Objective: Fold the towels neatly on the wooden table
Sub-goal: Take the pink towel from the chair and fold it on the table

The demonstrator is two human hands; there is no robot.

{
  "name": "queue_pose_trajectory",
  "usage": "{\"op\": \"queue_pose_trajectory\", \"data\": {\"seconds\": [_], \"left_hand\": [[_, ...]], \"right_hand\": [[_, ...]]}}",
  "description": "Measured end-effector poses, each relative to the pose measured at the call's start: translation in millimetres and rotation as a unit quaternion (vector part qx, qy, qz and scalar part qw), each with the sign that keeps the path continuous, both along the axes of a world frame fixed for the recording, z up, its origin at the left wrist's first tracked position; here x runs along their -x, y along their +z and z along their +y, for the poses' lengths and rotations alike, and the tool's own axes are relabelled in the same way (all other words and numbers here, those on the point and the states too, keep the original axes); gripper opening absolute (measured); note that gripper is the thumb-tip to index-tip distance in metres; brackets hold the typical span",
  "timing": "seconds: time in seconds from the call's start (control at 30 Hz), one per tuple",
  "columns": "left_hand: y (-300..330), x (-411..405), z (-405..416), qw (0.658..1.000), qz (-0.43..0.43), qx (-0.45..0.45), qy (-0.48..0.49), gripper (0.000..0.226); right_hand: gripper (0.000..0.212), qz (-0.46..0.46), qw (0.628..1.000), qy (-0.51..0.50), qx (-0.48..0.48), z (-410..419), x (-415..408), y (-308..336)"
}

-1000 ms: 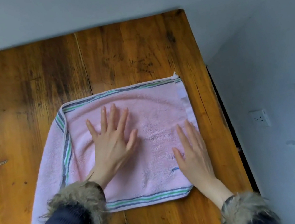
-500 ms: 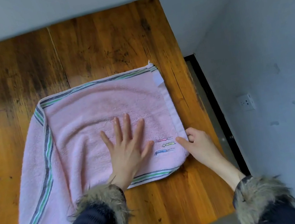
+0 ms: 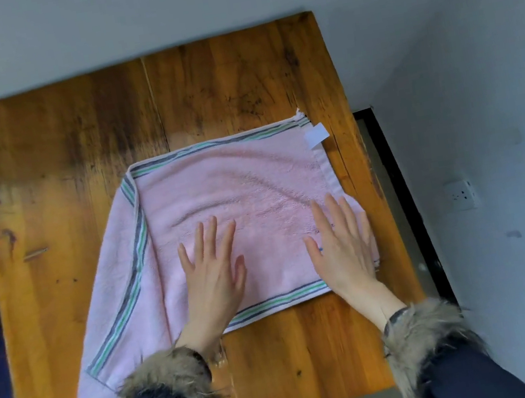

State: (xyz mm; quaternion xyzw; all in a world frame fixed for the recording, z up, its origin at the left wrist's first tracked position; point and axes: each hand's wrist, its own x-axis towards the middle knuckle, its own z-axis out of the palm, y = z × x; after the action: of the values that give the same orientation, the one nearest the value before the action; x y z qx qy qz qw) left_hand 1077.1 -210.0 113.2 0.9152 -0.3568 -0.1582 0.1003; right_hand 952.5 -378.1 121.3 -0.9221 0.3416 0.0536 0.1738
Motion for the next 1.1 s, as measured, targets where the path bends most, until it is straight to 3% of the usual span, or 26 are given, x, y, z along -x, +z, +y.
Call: {"op": "queue_pose_trajectory", "data": {"seconds": [0.23,0.37,0.47,0.6,0.77,0.9,1.1], "left_hand": [[18,-19,94,0.984,-0.032,0.017,0.174,0.051],[14,-27,132,0.966,0.006,-0.035,0.257,0.045],[11,-30,152,0.947,0.043,-0.093,0.303,0.034],[13,-45,172,0.937,0.098,-0.106,0.318,0.017],[35,-90,204,0.932,0.174,-0.002,0.318,0.01],[59,-149,236,0.937,0.109,0.028,0.33,0.009],[63,-231,249,0.949,0.013,0.015,0.314,0.008]], "right_hand": [[0.058,0.029,0.983,0.181,-0.024,81,-68,-7],[0.062,0.059,0.97,0.235,-0.016,112,-97,-8],[0.062,0.072,0.964,0.255,-0.001,124,-107,-10],[0.06,0.095,0.968,0.231,-0.028,130,-112,-15],[0.053,0.116,0.975,0.187,-0.01,141,-122,-5],[0.049,0.11,0.983,0.147,0.0,160,-151,7],[0.058,0.055,0.983,0.173,-0.021,197,-207,5]]}}
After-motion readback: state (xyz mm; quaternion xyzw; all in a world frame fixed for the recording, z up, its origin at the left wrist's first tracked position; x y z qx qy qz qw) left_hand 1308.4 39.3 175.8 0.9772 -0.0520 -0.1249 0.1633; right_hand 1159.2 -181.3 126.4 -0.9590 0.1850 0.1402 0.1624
